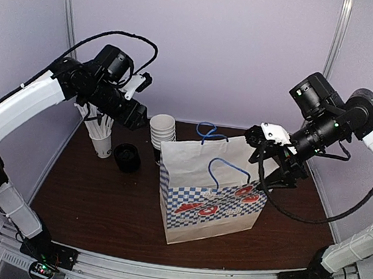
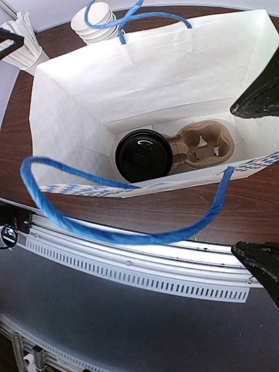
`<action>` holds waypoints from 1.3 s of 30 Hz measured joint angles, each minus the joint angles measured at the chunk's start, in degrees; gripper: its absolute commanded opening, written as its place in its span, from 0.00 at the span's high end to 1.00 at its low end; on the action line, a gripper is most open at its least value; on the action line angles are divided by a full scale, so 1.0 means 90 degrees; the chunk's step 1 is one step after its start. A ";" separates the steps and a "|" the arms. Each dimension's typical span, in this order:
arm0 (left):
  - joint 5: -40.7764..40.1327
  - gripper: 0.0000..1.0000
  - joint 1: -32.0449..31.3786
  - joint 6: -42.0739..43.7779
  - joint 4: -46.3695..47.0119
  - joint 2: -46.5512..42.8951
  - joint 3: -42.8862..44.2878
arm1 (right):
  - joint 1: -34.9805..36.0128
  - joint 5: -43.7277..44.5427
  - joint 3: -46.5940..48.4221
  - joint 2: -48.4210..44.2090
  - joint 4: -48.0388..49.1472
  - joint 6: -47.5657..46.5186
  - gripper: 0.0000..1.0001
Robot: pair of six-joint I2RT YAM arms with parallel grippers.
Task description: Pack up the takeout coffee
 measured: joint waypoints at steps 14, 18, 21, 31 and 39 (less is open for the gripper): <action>-0.0240 0.56 0.2681 -0.1025 0.0243 0.0100 -0.0882 | -0.2399 -0.1464 -0.0243 -0.0527 0.0498 0.0393 0.29; -0.0117 0.59 0.2664 -0.1039 0.0510 0.0617 -0.0520 | -0.2759 -0.1700 -0.0430 -0.0741 0.0680 0.0544 0.30; -0.0134 0.61 0.2659 -0.1039 0.0646 0.0945 -0.0313 | -0.2866 -0.1797 -0.0554 -0.0865 0.0736 0.0622 0.30; -0.0413 0.68 0.2659 -0.1035 0.0843 0.1608 0.0296 | -0.3011 -0.1885 -0.0736 -0.1052 0.0831 0.0680 0.31; -0.0546 0.93 0.2659 -0.1001 0.0942 0.2103 0.0573 | -0.3016 -0.1948 -0.0782 -0.1054 0.0906 0.0685 0.32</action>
